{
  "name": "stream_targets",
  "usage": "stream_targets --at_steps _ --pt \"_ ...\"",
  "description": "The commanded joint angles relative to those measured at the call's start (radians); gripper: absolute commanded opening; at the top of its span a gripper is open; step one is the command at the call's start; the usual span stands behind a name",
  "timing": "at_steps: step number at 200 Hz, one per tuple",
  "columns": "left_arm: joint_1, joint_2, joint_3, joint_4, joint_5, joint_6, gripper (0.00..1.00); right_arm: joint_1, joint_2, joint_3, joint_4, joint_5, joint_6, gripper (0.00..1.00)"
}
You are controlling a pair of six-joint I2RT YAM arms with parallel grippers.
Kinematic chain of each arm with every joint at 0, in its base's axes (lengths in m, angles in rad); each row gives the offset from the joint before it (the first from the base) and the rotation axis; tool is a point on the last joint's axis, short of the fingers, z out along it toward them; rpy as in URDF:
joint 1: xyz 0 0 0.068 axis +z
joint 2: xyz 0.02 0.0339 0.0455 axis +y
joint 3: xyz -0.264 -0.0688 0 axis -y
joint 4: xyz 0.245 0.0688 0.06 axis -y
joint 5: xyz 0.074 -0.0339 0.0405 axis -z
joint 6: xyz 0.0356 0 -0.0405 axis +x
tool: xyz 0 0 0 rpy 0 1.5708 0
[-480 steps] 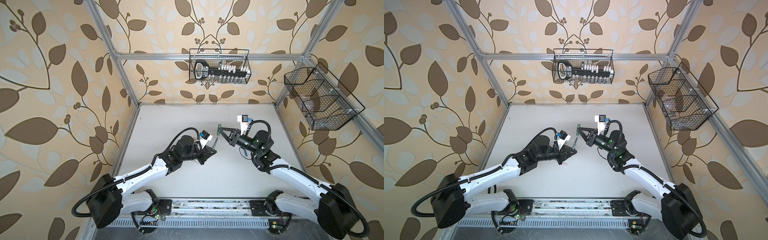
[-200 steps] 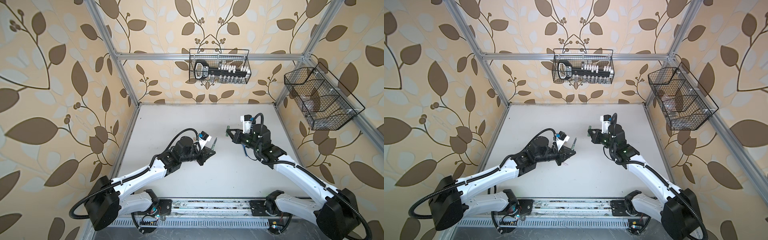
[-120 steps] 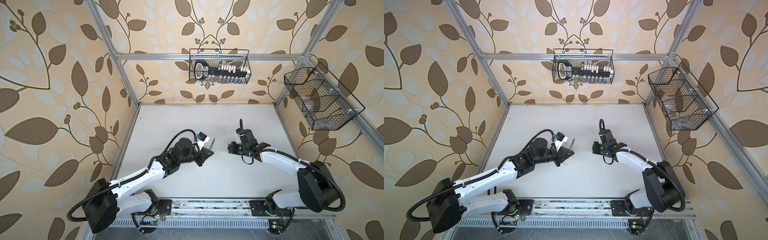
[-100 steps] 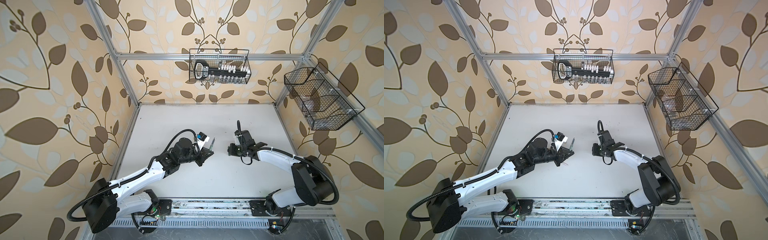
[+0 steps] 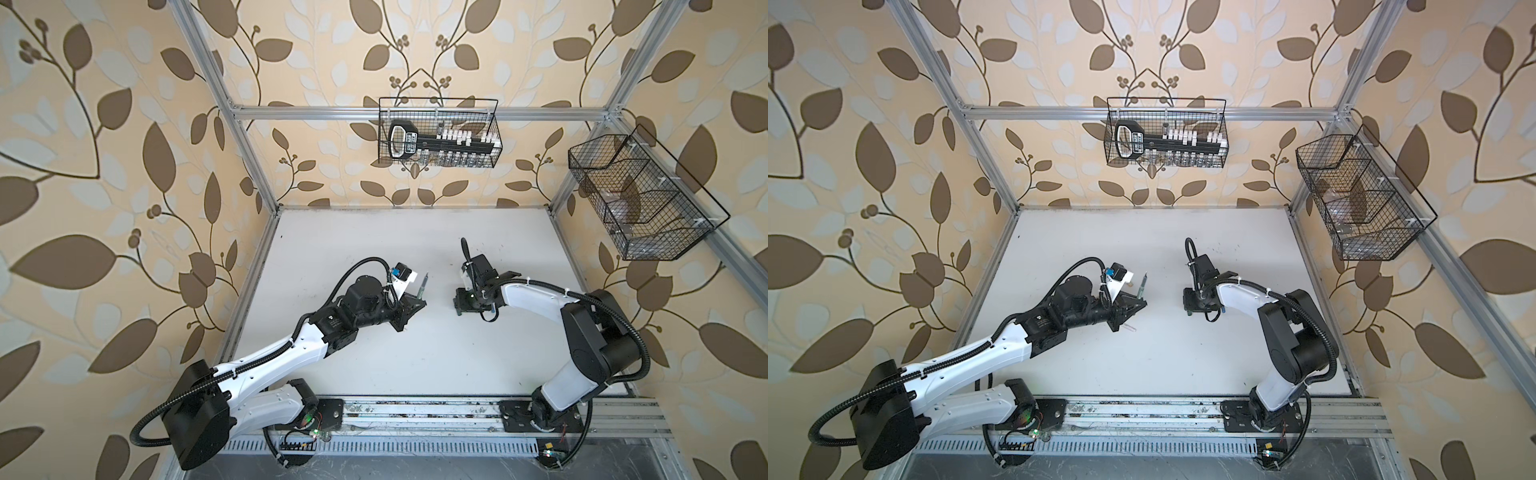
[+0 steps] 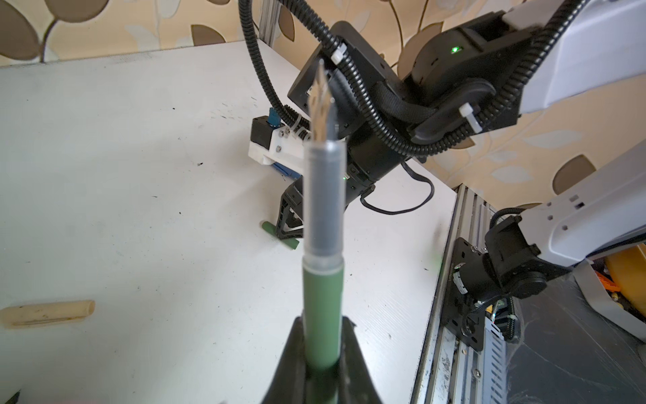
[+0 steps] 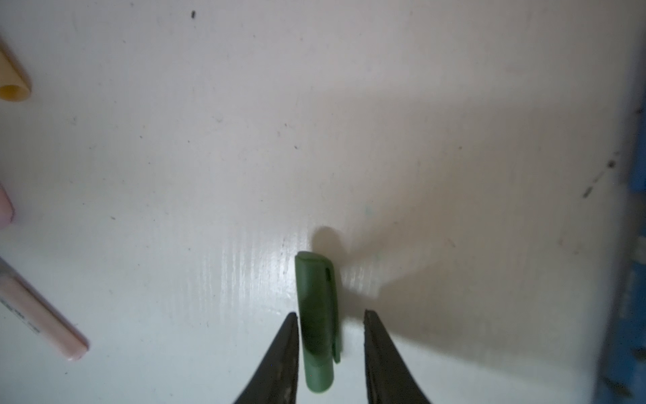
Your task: Insert the pens into the pen caps
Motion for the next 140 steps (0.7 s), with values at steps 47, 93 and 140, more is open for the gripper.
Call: stream_targets --at_steps 47,93,140 --pt "-0.008 -0.02 -0.009 0.009 -0.018 0.029 0.04 0.017 0.082 0.201 -0.24 0.045 -0.139 0.43" --pt "-0.008 -0.027 -0.01 -0.004 -0.027 0.036 0.04 0.067 0.217 0.306 -0.328 0.076 -0.182 0.44" --pt "-0.008 -0.037 -0.012 -0.01 -0.037 0.039 0.04 0.084 0.279 0.356 -0.375 0.164 -0.198 0.45"
